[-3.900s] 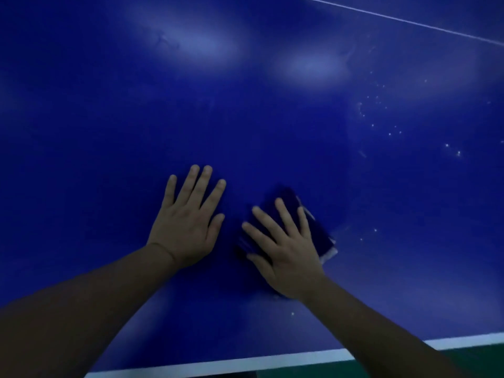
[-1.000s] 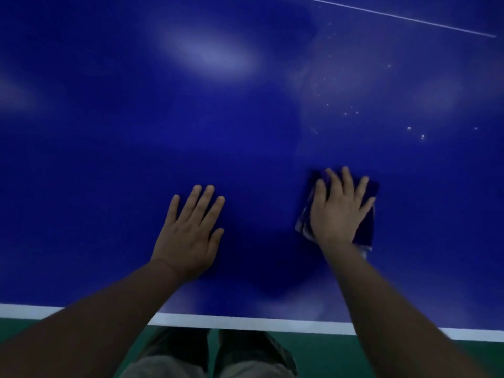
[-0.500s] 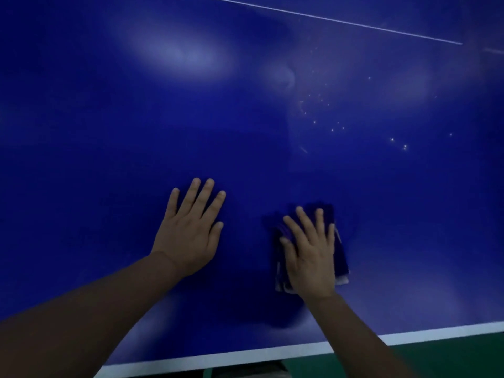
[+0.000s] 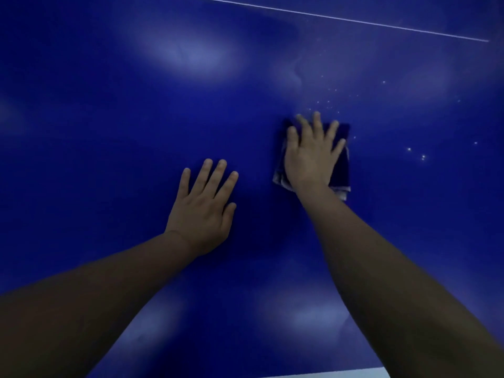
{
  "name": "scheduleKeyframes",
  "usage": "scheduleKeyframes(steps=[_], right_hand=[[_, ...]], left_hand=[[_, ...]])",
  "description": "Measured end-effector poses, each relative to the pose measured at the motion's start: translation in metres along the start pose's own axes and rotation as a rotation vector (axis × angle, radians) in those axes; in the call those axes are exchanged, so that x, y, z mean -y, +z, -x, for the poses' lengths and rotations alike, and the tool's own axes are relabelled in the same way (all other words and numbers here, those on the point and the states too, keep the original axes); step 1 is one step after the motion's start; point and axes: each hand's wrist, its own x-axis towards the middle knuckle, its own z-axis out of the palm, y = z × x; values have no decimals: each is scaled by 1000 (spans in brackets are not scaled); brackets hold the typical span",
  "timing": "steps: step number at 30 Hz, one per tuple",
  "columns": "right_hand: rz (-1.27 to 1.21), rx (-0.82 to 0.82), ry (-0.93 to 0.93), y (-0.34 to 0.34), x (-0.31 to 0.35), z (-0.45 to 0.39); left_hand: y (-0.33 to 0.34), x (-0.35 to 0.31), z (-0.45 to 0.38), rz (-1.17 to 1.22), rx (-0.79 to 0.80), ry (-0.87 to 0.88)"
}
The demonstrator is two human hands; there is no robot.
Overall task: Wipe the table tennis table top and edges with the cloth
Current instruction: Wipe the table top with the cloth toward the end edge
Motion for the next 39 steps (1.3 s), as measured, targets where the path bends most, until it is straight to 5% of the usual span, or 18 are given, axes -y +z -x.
scheduleKeyframes(steps=[5, 10, 15, 21, 26, 30, 35, 39], right_hand=[[131, 62, -326, 2, -39, 60], [35, 38, -90, -26, -96, 38], [-60, -79, 112, -35, -58, -73], [77, 61, -241, -7, 15, -105], [181, 92, -483, -17, -53, -40], [168, 78, -346, -33, -84, -76], [80, -27, -49, -36, -32, -185], [90, 43, -245, -16, 27, -206]], left_hand=[[-9, -14, -32, 25, -1, -72], [-16, -24, -63, 58, -22, -120], [-17, -24, -75, 45, -18, -146], [-20, -24, -86, 26, -32, -157], [-24, -27, -117, 47, -63, -174], [-29, -26, -141, 60, -79, -179], [-35, -25, -157, 48, -77, -172], [-34, -24, -162, 25, -95, -169]])
